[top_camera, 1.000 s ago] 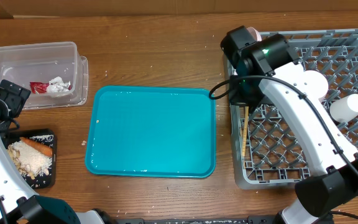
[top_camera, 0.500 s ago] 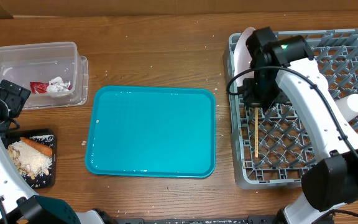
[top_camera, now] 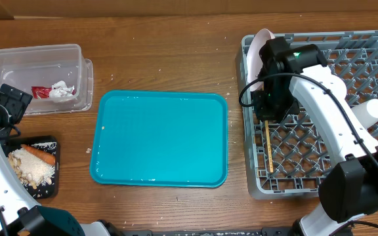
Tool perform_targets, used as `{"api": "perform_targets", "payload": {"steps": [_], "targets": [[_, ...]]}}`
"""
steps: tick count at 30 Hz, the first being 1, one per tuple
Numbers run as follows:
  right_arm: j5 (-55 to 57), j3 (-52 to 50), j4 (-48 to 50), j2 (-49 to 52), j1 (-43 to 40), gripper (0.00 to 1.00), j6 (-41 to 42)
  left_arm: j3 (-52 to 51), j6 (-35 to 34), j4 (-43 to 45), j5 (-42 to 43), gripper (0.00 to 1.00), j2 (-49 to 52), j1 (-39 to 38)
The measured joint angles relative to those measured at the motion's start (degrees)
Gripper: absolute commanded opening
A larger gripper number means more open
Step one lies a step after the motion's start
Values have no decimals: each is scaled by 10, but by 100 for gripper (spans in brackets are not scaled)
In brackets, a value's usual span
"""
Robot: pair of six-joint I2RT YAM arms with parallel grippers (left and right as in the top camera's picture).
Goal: Sort waste into correct bins and load items into the dishwasher
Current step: 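Carry the second chopstick to the rack and insert it, then release the chopstick and move the right gripper to the rack's front edge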
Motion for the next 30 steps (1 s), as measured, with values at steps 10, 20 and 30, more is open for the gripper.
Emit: {"api": "perform_targets", "payload": {"steps": [10, 20, 30], "targets": [[-1, -19, 7, 0, 0, 62, 3, 0, 0, 0, 0, 100, 0, 0], [-1, -19, -3, -3, 0, 61, 52, 0, 0, 0, 0, 100, 0, 0], [19, -15, -6, -215, -8, 64, 93, 0, 0, 0, 0, 100, 0, 0]]}}
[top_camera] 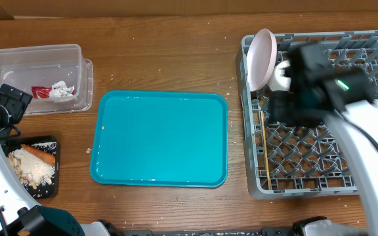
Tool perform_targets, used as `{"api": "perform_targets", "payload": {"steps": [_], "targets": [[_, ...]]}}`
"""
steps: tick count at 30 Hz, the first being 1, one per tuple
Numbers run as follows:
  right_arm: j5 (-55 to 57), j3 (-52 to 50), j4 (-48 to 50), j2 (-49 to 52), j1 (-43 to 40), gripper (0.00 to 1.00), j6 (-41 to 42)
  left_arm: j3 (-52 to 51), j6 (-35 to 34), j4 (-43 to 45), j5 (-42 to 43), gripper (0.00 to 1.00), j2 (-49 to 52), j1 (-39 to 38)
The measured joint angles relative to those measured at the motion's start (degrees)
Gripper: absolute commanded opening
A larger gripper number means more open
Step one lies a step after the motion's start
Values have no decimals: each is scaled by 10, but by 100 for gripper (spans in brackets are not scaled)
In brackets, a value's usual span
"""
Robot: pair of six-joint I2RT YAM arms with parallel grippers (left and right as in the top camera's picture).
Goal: Sort waste into correct bins and load items into the dishwasher
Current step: 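Release the chopstick and move the right gripper to the rack's front edge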
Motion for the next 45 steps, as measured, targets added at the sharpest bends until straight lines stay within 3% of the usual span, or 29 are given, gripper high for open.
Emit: {"api": "perform_targets", "payload": {"steps": [6, 10, 11, 12, 18, 28, 39, 45], "targets": [[19, -7, 8, -161, -2, 64, 45, 0, 0, 0, 0, 100, 0, 0], [28, -71, 43, -254, 1, 66, 61, 0, 0, 0, 0, 100, 0, 0], [28, -96, 54, -279, 1, 70, 68, 0, 0, 0, 0, 100, 0, 0], [28, -112, 59, -294, 1, 100, 76, 0, 0, 0, 0, 100, 0, 0], [28, -226, 78, -369, 1, 100, 174, 0, 0, 0, 0, 100, 0, 0], [28, -236, 78, -355, 1, 100, 245, 0, 0, 0, 0, 100, 0, 0], [35, -244, 84, -356, 5, 100, 232, 0, 0, 0, 0, 100, 0, 0], [36, -355, 250, -396, 23, 100, 138, 0, 0, 0, 0, 100, 0, 0]]}}
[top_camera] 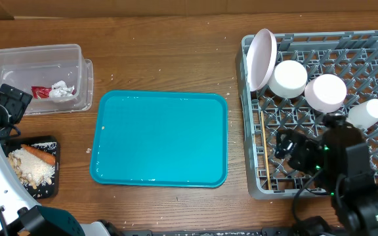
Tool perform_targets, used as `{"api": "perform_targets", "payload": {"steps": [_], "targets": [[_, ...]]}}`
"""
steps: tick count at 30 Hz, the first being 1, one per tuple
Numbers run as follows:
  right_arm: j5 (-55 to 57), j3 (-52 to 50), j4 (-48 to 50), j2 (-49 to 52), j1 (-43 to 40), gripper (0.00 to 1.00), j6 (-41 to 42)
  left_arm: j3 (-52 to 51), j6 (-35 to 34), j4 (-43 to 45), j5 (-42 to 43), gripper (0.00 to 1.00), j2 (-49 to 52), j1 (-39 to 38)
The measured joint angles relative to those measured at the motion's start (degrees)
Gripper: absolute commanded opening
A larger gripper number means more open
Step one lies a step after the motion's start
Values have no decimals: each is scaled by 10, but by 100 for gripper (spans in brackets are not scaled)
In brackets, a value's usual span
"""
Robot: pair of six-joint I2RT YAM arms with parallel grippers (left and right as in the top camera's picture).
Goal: Sort waste into correct bins and load items into the dishwasher
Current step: 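Release the chopstick and move the right gripper to the rack's front edge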
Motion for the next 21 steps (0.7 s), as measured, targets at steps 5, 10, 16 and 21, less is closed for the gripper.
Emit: {"api": "perform_targets", "payload": {"steps": [5, 10, 16, 21], "targets": [[-45, -137, 209, -94, -16, 100, -103, 0, 0, 0, -1, 100, 0, 0], [-109, -278, 379, -193, -50, 100, -181, 0, 0, 0, 0, 100, 0, 0], [-146, -428, 533, -278, -57, 100, -211, 0, 0, 0, 0, 100, 0, 0], [-155, -497, 626, -328, -73, 100, -219, 0, 0, 0, 0, 100, 0, 0]]}}
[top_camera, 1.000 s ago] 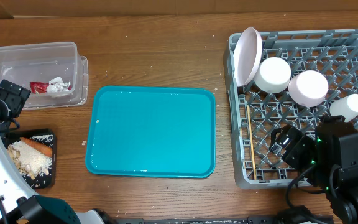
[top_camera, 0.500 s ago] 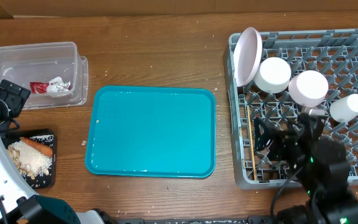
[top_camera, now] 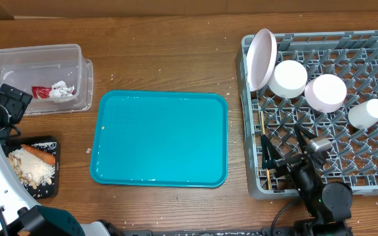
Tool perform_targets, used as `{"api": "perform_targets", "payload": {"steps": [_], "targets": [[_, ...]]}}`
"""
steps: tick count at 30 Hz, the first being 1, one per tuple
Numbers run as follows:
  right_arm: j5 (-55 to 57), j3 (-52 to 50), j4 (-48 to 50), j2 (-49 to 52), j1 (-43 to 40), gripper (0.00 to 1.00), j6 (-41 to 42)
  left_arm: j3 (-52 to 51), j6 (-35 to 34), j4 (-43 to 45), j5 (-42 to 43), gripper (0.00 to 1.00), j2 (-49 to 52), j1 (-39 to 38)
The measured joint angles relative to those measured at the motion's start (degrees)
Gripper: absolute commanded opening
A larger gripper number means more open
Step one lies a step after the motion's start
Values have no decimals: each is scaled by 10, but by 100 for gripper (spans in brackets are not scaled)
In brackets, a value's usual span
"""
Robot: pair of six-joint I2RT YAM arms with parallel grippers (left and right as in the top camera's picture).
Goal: Sort waste into correct bins and load items into the dishwasher
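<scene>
The grey dish rack (top_camera: 247,118) at the right holds a pale pink plate (top_camera: 261,58) on edge, a white bowl (top_camera: 289,78), a pink bowl (top_camera: 325,92) and a white cup (top_camera: 367,113), all upside down. A thin wooden stick (top_camera: 266,157) lies along the rack's left side. My right gripper (top_camera: 285,147) hangs over the rack's front left corner, fingers spread and holding nothing. The teal tray (top_camera: 159,137) in the middle is bare. My left gripper (top_camera: 10,101) sits at the far left beside the bins; its fingers do not show.
A clear plastic bin (top_camera: 18,62) at the back left holds a red wrapper (top_camera: 41,92) and crumpled white paper (top_camera: 61,88). A black container (top_camera: 51,141) with food scraps and a carrot piece stands at the front left. Crumbs dot the wooden table.
My right arm has drawn back toward the table's front edge, and its gripper now shows with fingers spread over the rack's front left corner. The left arm has not moved.
My right gripper was first over the rack's back left, near the plate, hiding the bowls. Then it was blurred over the bowls. Later it was at the rack's front with all dishes showing, and now it sits lower at the front edge.
</scene>
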Motion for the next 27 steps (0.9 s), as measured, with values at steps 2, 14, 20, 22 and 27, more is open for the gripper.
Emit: {"api": "perform_targets", "payload": {"steps": [2, 14, 20, 22, 27], "targets": [[-2, -10, 12, -12, -11, 100, -1, 0, 0, 0, 0, 100, 0, 0], [-17, -43, 7, -82, -90, 100, -1, 0, 0, 0, 0, 100, 0, 0], [-10, -44, -6, -82, -129, 100, -1, 0, 0, 0, 0, 100, 0, 0], [2, -44, -30, -83, -140, 100, -1, 0, 0, 0, 0, 100, 0, 0], [33, -44, -62, -83, -164, 100, -1, 0, 0, 0, 0, 100, 0, 0]]}}
